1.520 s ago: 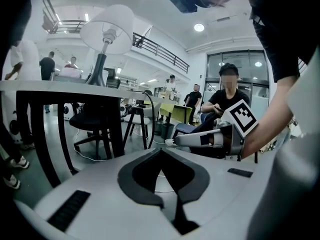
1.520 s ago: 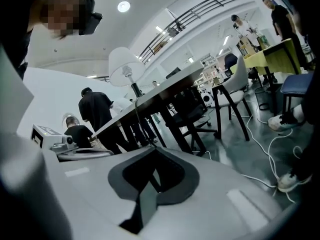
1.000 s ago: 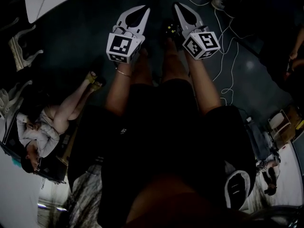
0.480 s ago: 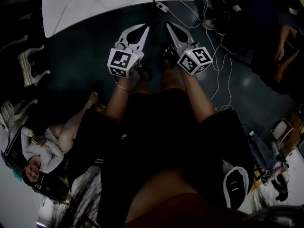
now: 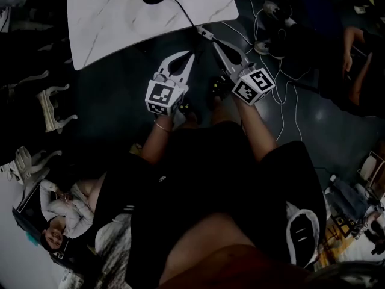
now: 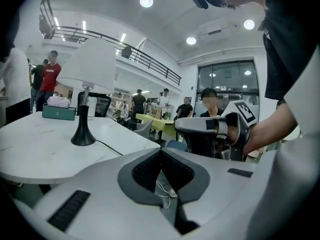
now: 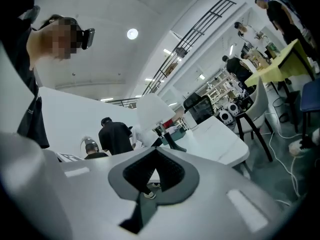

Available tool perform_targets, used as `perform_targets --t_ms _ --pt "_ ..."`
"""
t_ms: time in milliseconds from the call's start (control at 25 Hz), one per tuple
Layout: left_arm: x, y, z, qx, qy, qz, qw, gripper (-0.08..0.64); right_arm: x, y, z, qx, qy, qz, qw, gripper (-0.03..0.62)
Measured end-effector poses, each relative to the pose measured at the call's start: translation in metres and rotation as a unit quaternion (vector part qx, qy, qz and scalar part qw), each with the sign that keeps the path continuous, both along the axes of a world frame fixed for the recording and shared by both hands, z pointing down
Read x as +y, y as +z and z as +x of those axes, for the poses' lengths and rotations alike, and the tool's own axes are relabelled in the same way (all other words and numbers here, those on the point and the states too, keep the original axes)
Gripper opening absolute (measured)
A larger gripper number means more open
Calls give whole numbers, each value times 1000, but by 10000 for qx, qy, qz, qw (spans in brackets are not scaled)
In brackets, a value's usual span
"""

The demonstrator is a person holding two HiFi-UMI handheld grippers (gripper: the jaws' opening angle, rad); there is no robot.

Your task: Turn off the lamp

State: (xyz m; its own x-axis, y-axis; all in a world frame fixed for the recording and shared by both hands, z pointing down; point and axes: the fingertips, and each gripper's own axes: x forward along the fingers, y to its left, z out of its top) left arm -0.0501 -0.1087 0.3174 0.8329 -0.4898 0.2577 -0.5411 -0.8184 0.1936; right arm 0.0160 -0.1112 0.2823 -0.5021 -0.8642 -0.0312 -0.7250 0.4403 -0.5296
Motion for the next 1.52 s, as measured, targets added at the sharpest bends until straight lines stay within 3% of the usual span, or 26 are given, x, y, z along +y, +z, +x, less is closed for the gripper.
perform_targets --t_ms 240,760,1520 --pt "-8 -19 7 112 141 160 9997 8 0 -15 0 362 -42 1 9993 0" --pt "-4 -53 26 125 361 545 9978 8 7 -43 -4 175 -182 258 9993 0" --pt "-9 -79 33 83 117 807 9966 8 11 -69 -3 374 -549 528 9964 0"
